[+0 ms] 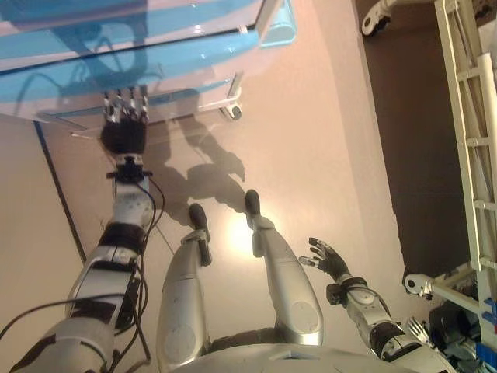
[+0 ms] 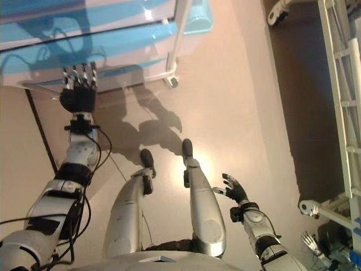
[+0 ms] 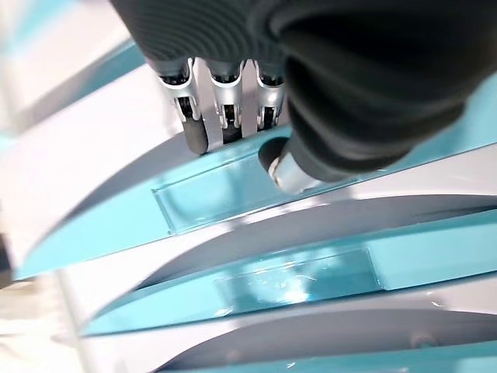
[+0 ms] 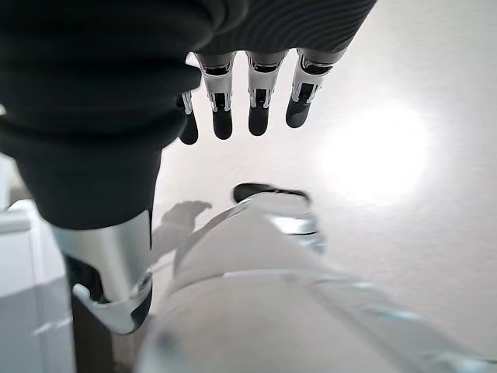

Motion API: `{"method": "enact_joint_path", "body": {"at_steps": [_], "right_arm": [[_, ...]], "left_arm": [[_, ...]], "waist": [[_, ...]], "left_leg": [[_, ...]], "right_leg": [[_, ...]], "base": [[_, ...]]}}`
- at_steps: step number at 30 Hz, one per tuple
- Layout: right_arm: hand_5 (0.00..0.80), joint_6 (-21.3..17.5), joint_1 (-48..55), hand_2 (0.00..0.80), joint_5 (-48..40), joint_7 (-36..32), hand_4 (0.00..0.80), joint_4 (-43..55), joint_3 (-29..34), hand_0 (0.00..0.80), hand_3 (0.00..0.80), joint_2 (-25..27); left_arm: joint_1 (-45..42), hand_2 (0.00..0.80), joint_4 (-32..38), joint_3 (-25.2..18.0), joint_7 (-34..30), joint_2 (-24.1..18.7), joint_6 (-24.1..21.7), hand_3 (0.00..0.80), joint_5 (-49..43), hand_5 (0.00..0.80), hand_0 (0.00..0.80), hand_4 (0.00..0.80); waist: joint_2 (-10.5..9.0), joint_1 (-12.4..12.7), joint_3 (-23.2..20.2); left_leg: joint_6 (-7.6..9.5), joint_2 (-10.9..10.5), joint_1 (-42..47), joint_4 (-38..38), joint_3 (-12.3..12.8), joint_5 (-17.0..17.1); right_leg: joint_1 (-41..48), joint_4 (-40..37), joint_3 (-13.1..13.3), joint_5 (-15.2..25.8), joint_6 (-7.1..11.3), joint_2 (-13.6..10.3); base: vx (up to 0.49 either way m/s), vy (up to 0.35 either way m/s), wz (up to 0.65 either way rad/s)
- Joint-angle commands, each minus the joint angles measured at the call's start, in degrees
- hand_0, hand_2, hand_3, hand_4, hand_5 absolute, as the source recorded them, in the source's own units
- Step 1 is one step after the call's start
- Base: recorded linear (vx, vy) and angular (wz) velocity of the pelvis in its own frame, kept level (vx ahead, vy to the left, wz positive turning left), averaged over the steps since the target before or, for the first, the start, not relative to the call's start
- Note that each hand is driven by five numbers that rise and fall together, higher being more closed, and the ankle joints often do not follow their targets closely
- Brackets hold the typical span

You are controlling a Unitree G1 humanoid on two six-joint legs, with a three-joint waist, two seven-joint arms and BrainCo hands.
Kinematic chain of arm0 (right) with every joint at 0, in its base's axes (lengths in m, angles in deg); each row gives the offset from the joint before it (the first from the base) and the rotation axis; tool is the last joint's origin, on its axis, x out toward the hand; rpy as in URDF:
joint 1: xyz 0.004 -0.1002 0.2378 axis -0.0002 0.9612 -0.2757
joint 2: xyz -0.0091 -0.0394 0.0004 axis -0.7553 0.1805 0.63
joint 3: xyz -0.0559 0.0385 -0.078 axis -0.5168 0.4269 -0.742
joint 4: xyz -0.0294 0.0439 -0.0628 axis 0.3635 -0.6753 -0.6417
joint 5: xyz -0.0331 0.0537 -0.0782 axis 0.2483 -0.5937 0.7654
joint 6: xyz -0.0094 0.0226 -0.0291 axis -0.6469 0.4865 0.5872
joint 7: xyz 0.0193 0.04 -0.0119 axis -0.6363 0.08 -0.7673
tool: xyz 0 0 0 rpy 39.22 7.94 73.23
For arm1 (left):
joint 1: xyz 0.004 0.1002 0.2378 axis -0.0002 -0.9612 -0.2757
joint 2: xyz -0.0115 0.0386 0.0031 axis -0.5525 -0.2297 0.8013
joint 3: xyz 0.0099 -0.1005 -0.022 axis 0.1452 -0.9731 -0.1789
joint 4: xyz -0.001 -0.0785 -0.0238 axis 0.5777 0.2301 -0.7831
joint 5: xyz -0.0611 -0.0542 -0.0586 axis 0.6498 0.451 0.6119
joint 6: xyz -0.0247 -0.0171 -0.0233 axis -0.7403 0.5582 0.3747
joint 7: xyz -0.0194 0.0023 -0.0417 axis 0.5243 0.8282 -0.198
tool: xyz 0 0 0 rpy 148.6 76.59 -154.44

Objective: Open the drawer and pick up the medicine

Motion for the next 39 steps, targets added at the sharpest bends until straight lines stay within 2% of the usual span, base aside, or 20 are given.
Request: {"method": "enact_joint_path", "body": {"at_steps": [1, 4, 8, 11, 14, 18, 20, 21, 24, 26, 28, 30, 31, 32, 33, 34, 35, 37, 39], "right_arm": [[0.000, 0.01, 2.76, 0.000, 2.86, 0.57, 0.000, 2.93, 1.67, 0.000, 0.000, 3.71], [0.000, -0.85, 3.72, 0.000, 4.35, 1.66, 0.000, 2.80, 2.10, 0.000, 0.000, 2.93], [0.000, 0.42, 5.06, 0.000, 6.81, 3.26, 0.000, 3.79, 3.85, 0.000, 0.000, 2.28], [0.000, 1.44, 6.47, 0.000, 6.70, 3.43, 0.000, 5.29, 6.34, 0.000, 0.000, 3.23], [0.000, 2.88, 7.15, 0.000, 7.39, 1.98, 0.000, 6.48, 8.36, 0.000, 0.000, 4.59], [0.000, 4.27, 7.81, 0.000, 9.19, -0.66, 0.000, 7.35, 10.48, 0.000, 0.000, 6.22], [0.000, 4.40, 7.88, 0.000, 9.68, -1.17, 0.000, 7.08, 10.72, 0.000, 0.000, 6.28], [0.000, 4.13, 7.97, 0.000, 10.54, -1.58, 0.000, 6.63, 11.07, 0.000, 0.000, 6.21], [0.000, 3.88, 8.11, 0.000, 12.10, -1.75, 0.000, 5.22, 11.45, 0.000, 0.000, 5.80], [0.000, 3.41, 8.17, 0.000, 12.87, -1.85, 0.000, 3.79, 11.86, 0.000, 0.000, 5.65], [0.000, 2.79, 7.95, 0.000, 13.33, -1.48, 0.000, 1.70, 12.51, 0.000, 0.000, 5.65], [0.000, 2.02, 7.69, 0.000, 14.05, -0.41, 0.000, -0.13, 12.95, 0.000, 0.000, 5.59], [0.000, 1.89, 7.61, 0.000, 14.78, 0.86, 0.000, -1.17, 13.12, 0.000, 0.000, 5.42], [0.000, 1.89, 7.60, 0.000, 14.94, 1.41, 0.000, -1.34, 13.12, 0.000, 0.000, 5.35], [0.000, 1.98, 7.47, 0.000, 15.22, 2.79, 0.000, -1.96, 13.26, 0.000, 0.000, 5.52], [0.000, 1.79, 7.43, 0.000, 15.62, 3.97, 0.000, -2.55, 13.52, 0.000, 0.000, 5.64], [0.000, 1.84, 7.37, 0.000, 16.18, 6.82, 0.000, -3.02, 13.77, 0.000, 0.000, 5.66], [0.000, 0.72, 7.12, 0.000, 16.03, 12.42, 0.000, -2.64, 14.22, 0.000, 0.000, 5.77], [0.000, 0.59, 7.11, 0.000, 15.29, 21.22, 0.000, 0.24, 15.24, 0.000, 0.000, 6.14]], "left_arm": [[12.40, 0.800, 38.07, 3.67, -26.14, -4.48, 4.39, 0.800, -13.98, 0.800, 0.800, 0.800], [3.08, 0.800, 36.01, -0.04, -27.29, -1.48, 12.00, 0.800, -11.93, 0.800, 0.800, 0.800], [-10.16, 0.800, 30.10, -1.62, -24.88, 2.98, 17.18, 0.800, -18.22, 0.800, 0.800, 0.800], [-20.92, 0.800, 22.53, -2.71, -29.50, 5.42, 21.31, 0.800, -20.97, 0.800, 0.800, 0.800], [-28.65, 0.800, 14.14, -3.59, -34.40, 6.05, 26.96, 0.800, -25.00, 0.800, 0.800, 0.800], [-36.96, 0.800, -0.96, -2.79, -36.64, 6.89, 33.13, 0.800, -39.58, 0.800, 0.800, 0.800], [-39.03, 0.800, -7.36, -3.70, -34.49, 7.51, 35.38, 0.800, -45.63, 0.800, 0.800, 0.800], [-40.15, 0.800, -11.27, -4.64, -32.46, 7.80, 38.09, 0.800, -46.25, 0.800, 0.800, 0.800], [-41.83, 0.800, -18.39, -7.38, -27.59, 8.29, 42.11, 0.800, -49.79, 0.800, 0.800, 0.800], [-42.21, 0.800, -21.73, -8.43, -25.30, 8.57, 42.91, 0.800, -50.26, 0.800, 0.800, 0.800], [-42.39, 0.800, -26.10, -9.47, -24.30, 8.63, 41.18, 0.800, -51.60, 0.800, 0.800, 0.800], [-42.39, 0.800, -28.59, -9.22, -21.81, 8.66, 36.79, 0.800, -52.26, 0.800, 0.800, 0.800], [-42.19, 0.800, -29.81, -8.94, -18.86, 8.64, 32.50, 0.800, -52.38, 0.800, 0.800, 0.800], [-42.13, 0.800, -29.94, -8.78, -18.13, 8.61, 31.33, 0.800, -52.30, 0.800, 0.800, 0.800], [-41.74, 0.800, -30.47, -8.27, -14.78, 8.29, 27.54, 0.800, -51.73, 0.800, 0.800, 0.800], [-41.42, 0.333, -31.18, -8.32, -11.54, 8.22, 24.55, 0.333, -52.17, 0.333, 0.333, 0.333], [-40.65, 0.000, -32.02, -8.03, -4.64, 7.96, 19.07, 0.000, -52.68, 0.000, 0.000, 0.000], [-38.56, 0.000, -32.39, -8.46, 5.89, 7.51, 11.07, 0.000, -56.05, 0.000, 0.000, 0.000], [-36.64, 0.000, -31.09, -8.28, 13.50, 7.52, 7.37, 0.000, -58.04, 0.000, 0.000, 0.000]], "waist": [[4.57, 2.83, -1.72], [5.26, 4.85, -3.29], [5.91, 7.71, -5.33], [6.69, 9.61, -6.92], [7.28, 10.75, -8.04], [8.23, 11.68, -9.43], [8.48, 11.82, -10.00], [8.68, 11.82, -10.45], [9.24, 11.69, -11.75], [9.55, 11.65, -12.43], [9.92, 11.72, -13.22], [10.07, 11.81, -13.76], [10.10, 11.86, -14.13], [10.10, 11.86, -14.18], [10.10, 11.84, -14.51], [10.06, 11.87, -14.75], [9.96, 11.85, -15.15], [9.77, 11.72, -15.75], [9.56, 11.45, -16.35]], "left_leg": [[-2.14, -3.63, 3.50, -1.00, -3.79, -2.03], [-2.99, -3.99, 5.52, -3.98, -6.04, 0.02], [-3.95, -4.47, 9.67, -6.99, -9.41, 1.46], [-4.56, -4.65, 12.34, -7.82, -11.16, 1.93], [-5.18, -4.75, 14.10, -7.77, -11.87, 2.04], [-5.57, -4.75, 15.96, -7.79, -12.08, 2.22], [-5.54, -4.72, 16.64, -8.08, -12.08, 2.22], [-5.52, -4.71, 17.06, -8.51, -12.15, 2.33], [-5.46, -4.73, 18.27, -9.48, -12.18, 2.29], [-5.43, -4.85, 19.01, -9.90, -12.31, 2.23], [-5.36, -5.10, 19.89, -10.29, -12.48, 2.04], [-5.26, -5.32, 20.49, -10.35, -12.59, 1.80], [-5.23, -5.48, 20.90, -10.49, -12.68, 1.77], [-5.24, -5.52, 21.02, -10.53, -12.72, 1.79], [-5.24, -5.53, 21.27, -10.67, -12.72, 1.78], [-5.21, -5.59, 21.58, -10.78, -12.82, 1.68], [-5.12, -5.64, 22.01, -11.05, -12.92, 1.71], [-5.03, -5.76, 22.80, -11.75, -13.25, 1.74], [-4.80, -5.82, 23.68, -12.50, -13.67, 1.65]], "right_leg": [[7.69, -6.06, -3.45, -1.47, -1.83, 3.11], [10.44, -6.88, -5.27, -2.39, -2.23, 2.52], [15.68, -8.64, -8.29, -3.19, -2.27, 1.78], [19.36, -10.06, -10.94, -3.46, -2.18, 1.13], [22.29, -11.45, -12.85, -3.35, -2.27, 1.05], [25.25, -12.88, -14.74, -3.12, -2.13, 1.09], [25.82, -12.87, -15.16, -3.35, -1.99, 1.09], [26.07, -12.84, -15.29, -3.59, -1.97, 1.14], [26.64, -12.46, -15.46, -4.52, -2.03, 1.16], [27.18, -12.42, -15.65, -4.89, -2.07, 1.11], [27.98, -12.52, -16.03, -5.28, -2.12, 0.99], [28.57, -12.53, -16.34, -5.57, -2.24, 0.88], [29.02, -12.60, -16.54, -5.63, -2.26, 0.81], [29.17, -12.64, -16.59, -5.63, -2.26, 0.79], [29.44, -12.72, -16.67, -5.70, -2.34, 0.83], [29.77, -12.82, -16.72, -5.78, -2.33, 0.84], [30.11, -12.93, -16.81, -5.73, -2.26, 0.79], [30.62, -13.01, -16.72, -5.90, -2.26, 0.92], [31.13, -13.21, -16.31, -6.00, -2.30, 1.13]], "base": [[0.000, -0.093, 0.24], [-0.025, -0.096, 0.29], [0.013, -0.097, 0.44], [0.047, -0.058, 0.45], [0.042, -0.039, 0.43], [0.025, -0.018, 0.29], [0.023, -0.013, 0.31], [0.030, -0.001, 0.25], [0.044, 0.015, 0.03], [0.067, 0.030, -0.03], [0.077, 0.038, 0.03], [0.071, 0.024, 0.06], [0.056, 0.013, 0.06], [0.061, 0.011, 0.06], [0.051, 0.005, 0.08], [0.077, 0.007, 0.13], [0.077, 0.002, 0.15], [0.077, -0.001, 0.10], [0.072, 0.000, 0.03]]}}
